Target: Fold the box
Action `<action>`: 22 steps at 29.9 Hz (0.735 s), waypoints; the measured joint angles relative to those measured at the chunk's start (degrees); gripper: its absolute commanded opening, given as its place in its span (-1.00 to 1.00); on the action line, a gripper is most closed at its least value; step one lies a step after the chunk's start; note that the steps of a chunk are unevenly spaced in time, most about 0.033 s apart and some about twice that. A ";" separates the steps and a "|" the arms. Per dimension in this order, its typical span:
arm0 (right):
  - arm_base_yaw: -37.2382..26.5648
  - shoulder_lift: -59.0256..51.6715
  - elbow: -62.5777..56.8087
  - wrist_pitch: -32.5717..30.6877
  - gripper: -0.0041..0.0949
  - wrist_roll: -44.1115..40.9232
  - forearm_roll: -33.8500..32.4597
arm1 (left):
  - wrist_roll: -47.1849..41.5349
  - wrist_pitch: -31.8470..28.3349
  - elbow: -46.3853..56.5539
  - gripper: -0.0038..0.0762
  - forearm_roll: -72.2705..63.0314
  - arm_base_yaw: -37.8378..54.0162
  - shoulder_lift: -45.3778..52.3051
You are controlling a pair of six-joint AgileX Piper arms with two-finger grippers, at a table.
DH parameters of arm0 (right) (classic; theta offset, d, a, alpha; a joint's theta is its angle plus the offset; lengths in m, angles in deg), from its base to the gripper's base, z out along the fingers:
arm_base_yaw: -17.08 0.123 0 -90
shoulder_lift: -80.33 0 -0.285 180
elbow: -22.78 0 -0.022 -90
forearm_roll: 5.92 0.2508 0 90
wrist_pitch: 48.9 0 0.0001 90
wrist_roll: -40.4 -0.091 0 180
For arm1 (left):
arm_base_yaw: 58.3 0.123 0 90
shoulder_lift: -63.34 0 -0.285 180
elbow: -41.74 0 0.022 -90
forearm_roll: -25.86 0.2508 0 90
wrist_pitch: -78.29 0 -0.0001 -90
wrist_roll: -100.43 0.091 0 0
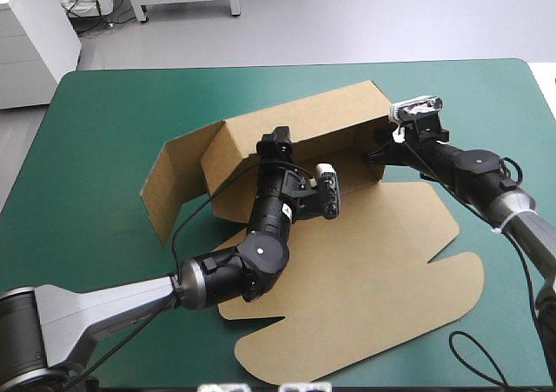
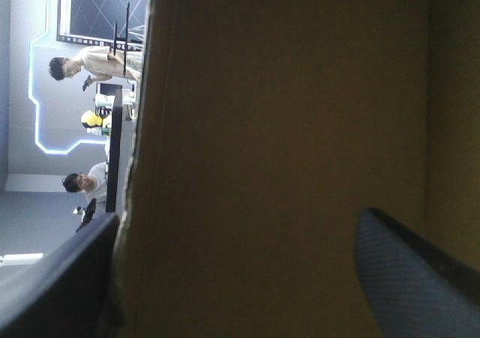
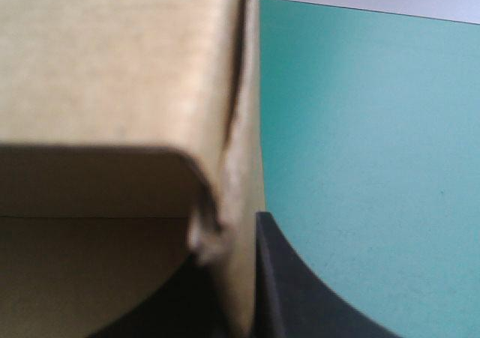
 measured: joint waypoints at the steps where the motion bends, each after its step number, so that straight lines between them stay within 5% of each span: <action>1: 0.00 1.09 1.09 0.35 -0.93 -0.64 -0.07 | 0.00 0.23 0.00 0.58 0.00 -0.79 0.00; 5: 0.00 4.55 4.57 1.34 -0.93 -5.96 -4.24 | 0.00 0.30 0.00 0.56 -0.23 -2.71 0.00; 10: 0.00 5.32 6.31 0.06 -0.93 -20.90 -17.45 | 0.00 2.43 0.00 0.45 -0.83 -2.86 -0.05; 15: 0.00 5.32 6.92 -2.85 -0.93 -32.82 -28.89 | 0.00 5.35 0.00 -0.05 -1.53 -2.86 -0.05; 22: 0.00 5.09 7.42 -4.55 -0.93 -42.12 -36.84 | 0.09 7.59 0.00 -0.87 -7.14 -2.86 -0.05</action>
